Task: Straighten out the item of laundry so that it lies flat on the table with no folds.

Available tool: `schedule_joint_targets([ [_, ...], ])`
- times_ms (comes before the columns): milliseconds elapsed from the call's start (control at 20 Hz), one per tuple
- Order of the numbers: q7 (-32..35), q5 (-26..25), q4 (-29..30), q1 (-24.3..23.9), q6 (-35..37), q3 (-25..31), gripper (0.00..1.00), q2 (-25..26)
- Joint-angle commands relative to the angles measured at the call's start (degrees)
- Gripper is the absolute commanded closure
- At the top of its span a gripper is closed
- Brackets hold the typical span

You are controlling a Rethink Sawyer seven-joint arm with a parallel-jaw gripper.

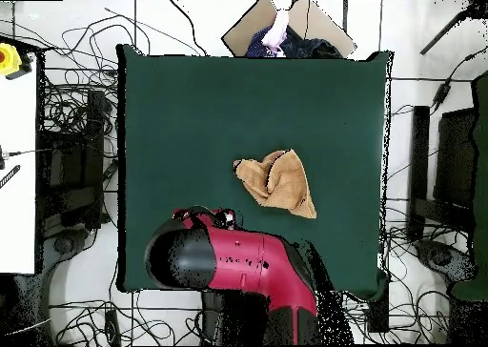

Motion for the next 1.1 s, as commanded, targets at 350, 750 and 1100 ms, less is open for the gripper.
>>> schedule_joint_targets([
  [350,2.88,-1.74,0.04,-1.78,5.47,2.48,0.0,1.11],
  [750,-1.98,-3.24,-3.31,-6.39,6.38,3.92,0.0,3.46],
  [1100,-12.54,-5.23,-13.51,-14.72,11.48,11.09,0.0,8.6],
])
